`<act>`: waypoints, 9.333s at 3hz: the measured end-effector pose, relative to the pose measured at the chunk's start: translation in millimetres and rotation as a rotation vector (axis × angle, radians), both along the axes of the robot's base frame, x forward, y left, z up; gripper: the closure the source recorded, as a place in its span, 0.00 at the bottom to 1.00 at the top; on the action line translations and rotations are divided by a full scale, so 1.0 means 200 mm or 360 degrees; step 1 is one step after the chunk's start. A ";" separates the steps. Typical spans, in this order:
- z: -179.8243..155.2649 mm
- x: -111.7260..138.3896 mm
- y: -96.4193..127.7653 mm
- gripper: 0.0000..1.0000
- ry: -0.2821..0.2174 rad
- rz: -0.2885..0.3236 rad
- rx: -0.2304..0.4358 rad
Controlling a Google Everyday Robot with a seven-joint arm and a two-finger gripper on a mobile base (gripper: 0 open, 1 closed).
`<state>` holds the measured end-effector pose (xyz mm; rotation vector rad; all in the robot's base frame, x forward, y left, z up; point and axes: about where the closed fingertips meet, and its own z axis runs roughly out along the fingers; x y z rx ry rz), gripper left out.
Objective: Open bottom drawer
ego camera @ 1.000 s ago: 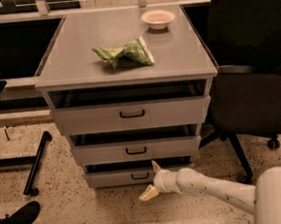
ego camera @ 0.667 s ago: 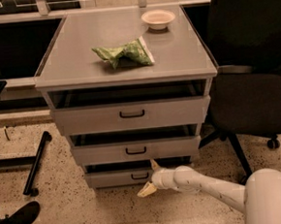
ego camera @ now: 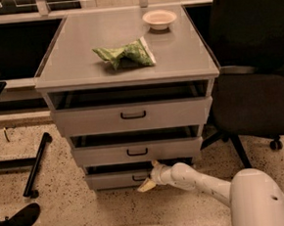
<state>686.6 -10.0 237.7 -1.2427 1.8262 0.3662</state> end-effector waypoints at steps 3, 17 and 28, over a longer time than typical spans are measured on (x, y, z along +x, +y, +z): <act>-0.30 0.08 -0.02 0.00 0.0193 -0.0018 -0.0034; -0.15 -0.73 -0.27 0.00 0.0861 -0.0140 0.0020; -0.31 -0.68 -0.27 0.00 0.0987 -0.0154 0.0015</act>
Offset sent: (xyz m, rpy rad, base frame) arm 0.0273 -0.0080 -0.0709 -0.0263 0.1338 -0.0186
